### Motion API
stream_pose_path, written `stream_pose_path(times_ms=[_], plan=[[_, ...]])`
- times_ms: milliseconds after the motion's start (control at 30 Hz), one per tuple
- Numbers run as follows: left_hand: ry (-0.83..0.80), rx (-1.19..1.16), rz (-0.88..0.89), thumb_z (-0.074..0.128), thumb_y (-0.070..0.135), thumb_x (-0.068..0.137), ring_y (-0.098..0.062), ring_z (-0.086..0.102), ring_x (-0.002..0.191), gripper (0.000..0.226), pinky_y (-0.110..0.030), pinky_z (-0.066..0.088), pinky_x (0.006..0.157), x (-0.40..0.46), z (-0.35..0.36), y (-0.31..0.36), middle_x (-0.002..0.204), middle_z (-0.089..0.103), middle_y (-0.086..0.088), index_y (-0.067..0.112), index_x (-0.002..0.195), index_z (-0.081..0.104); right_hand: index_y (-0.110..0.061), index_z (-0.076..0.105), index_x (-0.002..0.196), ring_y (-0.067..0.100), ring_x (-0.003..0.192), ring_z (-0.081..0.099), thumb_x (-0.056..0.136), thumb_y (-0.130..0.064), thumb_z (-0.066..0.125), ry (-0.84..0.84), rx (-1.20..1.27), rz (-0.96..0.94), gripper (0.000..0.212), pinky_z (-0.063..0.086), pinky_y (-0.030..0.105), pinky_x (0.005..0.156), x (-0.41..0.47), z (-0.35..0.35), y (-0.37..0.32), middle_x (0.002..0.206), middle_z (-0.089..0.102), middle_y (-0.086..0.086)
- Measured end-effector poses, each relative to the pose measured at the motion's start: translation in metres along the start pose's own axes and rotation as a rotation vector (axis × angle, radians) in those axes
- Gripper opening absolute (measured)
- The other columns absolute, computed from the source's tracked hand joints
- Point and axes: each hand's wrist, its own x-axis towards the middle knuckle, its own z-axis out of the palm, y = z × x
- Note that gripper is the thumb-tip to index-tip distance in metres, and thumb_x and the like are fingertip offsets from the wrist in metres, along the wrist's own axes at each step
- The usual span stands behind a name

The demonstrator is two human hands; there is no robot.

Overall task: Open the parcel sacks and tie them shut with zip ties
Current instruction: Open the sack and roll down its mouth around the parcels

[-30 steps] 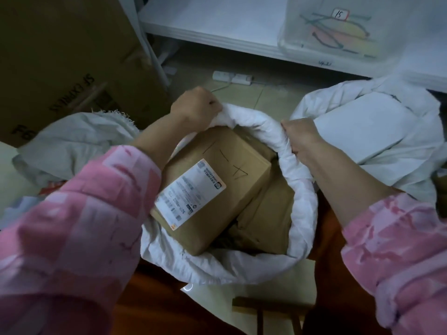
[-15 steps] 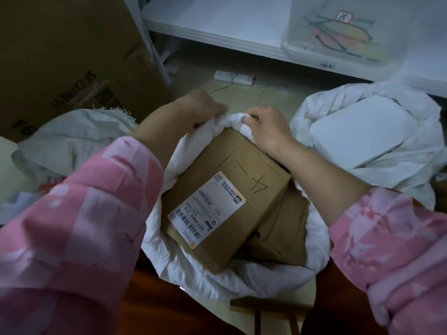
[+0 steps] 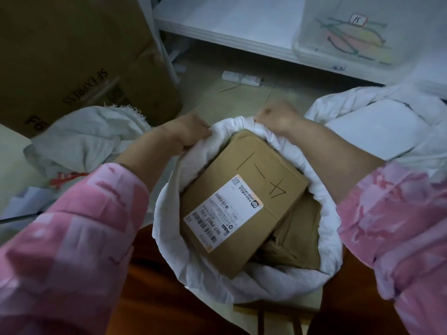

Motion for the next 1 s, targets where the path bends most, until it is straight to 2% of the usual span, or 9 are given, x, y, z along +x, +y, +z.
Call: stream_pose_path(times_ms=[100,233,400,567,633,733,800,933,1000], plan=[[-0.063,-0.126,-0.080,0.048,0.012,0.096,-0.026,0.056,0.087,0.022,-0.037,0.045,0.078,0.007,0.001,-0.005,0.097,0.061,-0.022,-0.003,0.102,0.062,-0.019,0.059,0.125,0.022,0.119,0.052,0.094,-0.025,0.055,0.195,-0.130,-0.278,0.032,0.040,0.033,0.097,-0.019,0.012,-0.017,0.130,0.057,0.001],[-0.182,-0.255,-0.076,0.044,0.007,0.096,-0.021,0.050,0.067,0.020,-0.030,0.039,0.064,0.008,0.001,-0.005,0.073,0.052,-0.012,0.005,0.080,0.055,-0.023,0.065,0.109,0.028,0.106,0.056,0.095,-0.031,0.050,0.112,-0.405,-0.477,0.022,0.040,0.033,0.079,-0.024,0.037,-0.035,0.113,0.063,0.003],[-0.086,-0.260,-0.070,0.043,0.011,0.099,-0.015,0.038,0.054,0.028,-0.026,0.029,0.052,0.000,0.002,-0.017,0.063,0.043,-0.006,0.010,0.072,0.051,-0.026,0.063,0.113,0.026,0.115,0.050,0.095,-0.034,0.048,-0.039,-0.438,-0.445,0.024,0.042,0.037,0.088,-0.012,0.042,-0.045,0.121,0.059,0.001],[0.010,-0.209,-0.044,0.047,0.015,0.097,-0.016,0.039,0.052,0.025,-0.021,0.029,0.046,-0.013,0.001,-0.024,0.063,0.045,-0.006,0.010,0.074,0.055,-0.019,0.058,0.103,0.022,0.109,0.040,0.100,-0.029,0.039,-0.065,-0.567,-0.479,0.021,0.029,0.032,0.074,-0.011,0.054,-0.052,0.107,0.059,0.005],[0.083,-0.075,-0.002,0.054,0.024,0.094,-0.018,0.045,0.058,0.023,-0.021,0.033,0.048,-0.023,-0.001,-0.023,0.069,0.051,-0.009,0.009,0.079,0.060,-0.018,0.060,0.107,0.023,0.108,0.042,0.098,-0.019,0.042,-0.020,-0.623,-0.446,0.020,0.031,0.031,0.076,-0.009,0.057,-0.053,0.111,0.060,0.007],[0.213,0.313,0.012,0.062,0.055,0.082,-0.020,0.058,0.072,0.042,-0.026,0.039,0.059,-0.042,0.000,-0.033,0.075,0.060,-0.006,0.013,0.079,0.067,-0.013,0.060,0.115,0.029,0.119,0.048,0.092,-0.010,0.047,0.011,-0.694,-0.291,0.027,0.038,0.032,0.089,-0.007,0.058,-0.056,0.124,0.058,0.012],[0.244,0.485,0.011,0.063,0.062,0.076,-0.024,0.063,0.081,0.048,-0.027,0.039,0.061,-0.052,0.005,-0.048,0.072,0.061,-0.005,0.014,0.072,0.066,-0.009,0.061,0.115,0.030,0.116,0.053,0.090,-0.006,0.046,0.010,-0.712,-0.235,0.029,0.038,0.032,0.086,-0.007,0.059,-0.062,0.123,0.060,0.013],[0.161,0.410,0.001,0.062,0.032,0.087,-0.028,0.058,0.072,0.044,-0.027,0.034,0.057,-0.064,0.012,-0.067,0.061,0.052,-0.010,0.013,0.051,0.045,-0.009,0.058,0.116,0.029,0.112,0.055,0.088,-0.002,0.044,-0.015,-0.746,-0.209,0.032,0.035,0.031,0.081,-0.010,0.066,-0.071,0.122,0.060,0.012],[0.080,0.285,-0.024,0.059,0.017,0.089,-0.022,0.049,0.061,0.031,-0.025,0.034,0.053,-0.064,0.008,-0.073,0.061,0.053,-0.011,0.005,0.060,0.057,-0.009,0.059,0.117,0.030,0.115,0.053,0.089,-0.001,0.046,0.014,-0.739,-0.194,0.032,0.037,0.032,0.084,-0.011,0.070,-0.073,0.122,0.059,0.012]])
